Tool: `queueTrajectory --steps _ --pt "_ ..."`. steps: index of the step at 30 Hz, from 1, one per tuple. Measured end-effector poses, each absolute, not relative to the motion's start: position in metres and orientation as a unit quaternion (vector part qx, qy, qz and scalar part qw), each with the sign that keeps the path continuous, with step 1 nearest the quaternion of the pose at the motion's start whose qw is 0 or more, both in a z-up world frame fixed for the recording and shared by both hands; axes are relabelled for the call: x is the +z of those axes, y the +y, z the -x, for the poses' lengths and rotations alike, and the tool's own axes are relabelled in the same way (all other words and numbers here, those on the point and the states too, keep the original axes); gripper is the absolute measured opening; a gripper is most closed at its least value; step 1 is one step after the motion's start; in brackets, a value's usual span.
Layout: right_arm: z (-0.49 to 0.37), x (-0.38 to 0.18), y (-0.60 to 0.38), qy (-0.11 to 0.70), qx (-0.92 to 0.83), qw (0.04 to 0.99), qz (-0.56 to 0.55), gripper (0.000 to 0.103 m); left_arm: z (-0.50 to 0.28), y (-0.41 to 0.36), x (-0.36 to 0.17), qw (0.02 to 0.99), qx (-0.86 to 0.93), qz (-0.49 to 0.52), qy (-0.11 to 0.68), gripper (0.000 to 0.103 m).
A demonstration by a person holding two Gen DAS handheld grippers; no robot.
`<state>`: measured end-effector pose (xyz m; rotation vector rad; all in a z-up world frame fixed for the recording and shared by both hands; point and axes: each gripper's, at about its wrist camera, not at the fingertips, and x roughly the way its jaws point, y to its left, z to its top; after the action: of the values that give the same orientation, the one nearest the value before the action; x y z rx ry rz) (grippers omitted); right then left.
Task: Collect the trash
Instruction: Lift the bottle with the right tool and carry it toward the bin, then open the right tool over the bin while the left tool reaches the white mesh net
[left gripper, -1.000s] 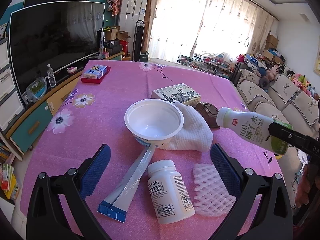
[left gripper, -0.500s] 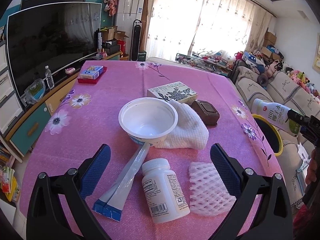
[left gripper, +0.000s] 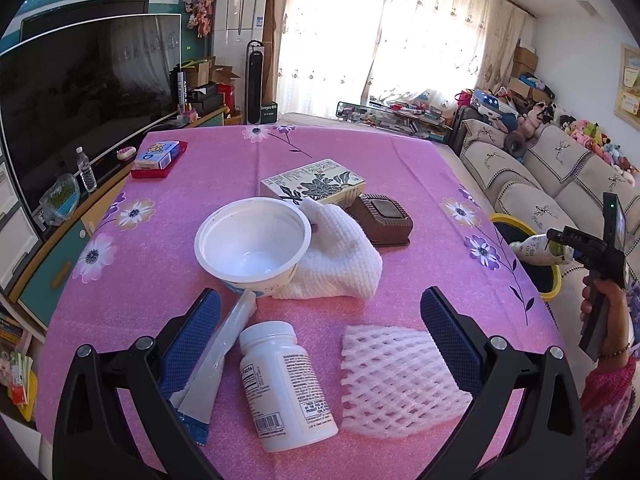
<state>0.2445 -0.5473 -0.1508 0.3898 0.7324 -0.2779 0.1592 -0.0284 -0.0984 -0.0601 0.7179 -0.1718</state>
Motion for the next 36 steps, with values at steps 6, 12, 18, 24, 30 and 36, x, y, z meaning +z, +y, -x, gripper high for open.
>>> queueTrajectory --steps 6,12,18,24,30,36 --pt "-0.267 -0.167 -0.558 0.365 -0.156 0.899 -0.184 0.049 -0.163 -0.039 -0.102 0.928 -0.097 0.022 0.358 0.098" --pt "-0.258 -0.161 -0.550 0.354 -0.150 0.905 -0.180 0.051 -0.162 -0.054 -0.107 0.923 -0.120 0.013 0.366 0.098" --pt "-0.245 -0.152 -0.539 0.353 -0.132 0.909 -0.178 0.052 -0.159 -0.079 -0.120 0.909 -0.154 -0.001 0.387 0.098" --pt "-0.230 -0.147 -0.527 0.349 -0.106 0.913 -0.183 0.056 -0.159 -0.105 -0.134 0.898 -0.177 -0.026 0.402 0.098" --pt "-0.222 -0.145 -0.518 0.351 -0.087 0.914 -0.182 0.056 -0.166 -0.115 -0.148 0.890 -0.169 -0.039 0.422 0.098" --pt "-0.221 -0.144 -0.517 0.351 -0.079 0.914 -0.188 0.056 -0.167 -0.124 -0.159 0.887 -0.162 -0.071 0.426 0.098"
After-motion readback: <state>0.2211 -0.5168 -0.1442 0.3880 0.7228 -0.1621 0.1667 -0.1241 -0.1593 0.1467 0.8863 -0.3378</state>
